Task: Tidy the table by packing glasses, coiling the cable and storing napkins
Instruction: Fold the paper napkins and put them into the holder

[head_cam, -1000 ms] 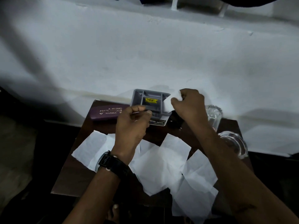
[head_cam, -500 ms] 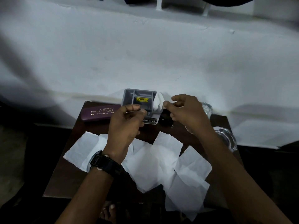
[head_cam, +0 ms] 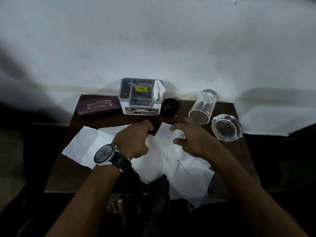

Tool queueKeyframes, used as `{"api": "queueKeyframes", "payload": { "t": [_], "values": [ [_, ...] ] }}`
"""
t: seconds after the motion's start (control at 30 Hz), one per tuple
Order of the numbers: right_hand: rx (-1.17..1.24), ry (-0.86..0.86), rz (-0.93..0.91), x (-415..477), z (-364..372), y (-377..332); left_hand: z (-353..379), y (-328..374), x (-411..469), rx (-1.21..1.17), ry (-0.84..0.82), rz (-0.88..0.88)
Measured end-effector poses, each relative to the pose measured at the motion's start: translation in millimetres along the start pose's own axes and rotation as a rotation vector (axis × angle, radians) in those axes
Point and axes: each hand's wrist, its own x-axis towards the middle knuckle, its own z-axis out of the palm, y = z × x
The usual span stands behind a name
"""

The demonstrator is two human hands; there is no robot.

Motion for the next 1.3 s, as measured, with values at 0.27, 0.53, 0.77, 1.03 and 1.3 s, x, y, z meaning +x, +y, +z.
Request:
{"api": "queueKeyframes", "payload": {
  "t": [0.27, 0.53, 0.77, 1.03, 1.3],
  "values": [
    [-0.354, -0.136, -0.238, 25.2, 8.0, -14.7, 5.8, 5.3, 7.7, 0.041, -0.005, 0.052],
    [-0.402, -0.018, -0.226, 27.9, -4.0, -12.1, 14.1, 5.6, 9.7, 0.153, 0.026, 0.106],
    [0.044, 0.119, -0.167, 16.0, -38.6, -2.1, 7.1, -3.5, 14.0, 0.102, 0.124, 0.020],
    [1.020, 0.249, 0.024, 1.4, -52.7, 11.2, -4.9, -7.1, 15.8, -0.120, 0.222, 0.088],
    [1.440, 0.216, -0.001, 1.6, -57.1, 7.2, -31.1, -6.9, 12.2, -0.740, 0.278, -0.139]
  ]
}}
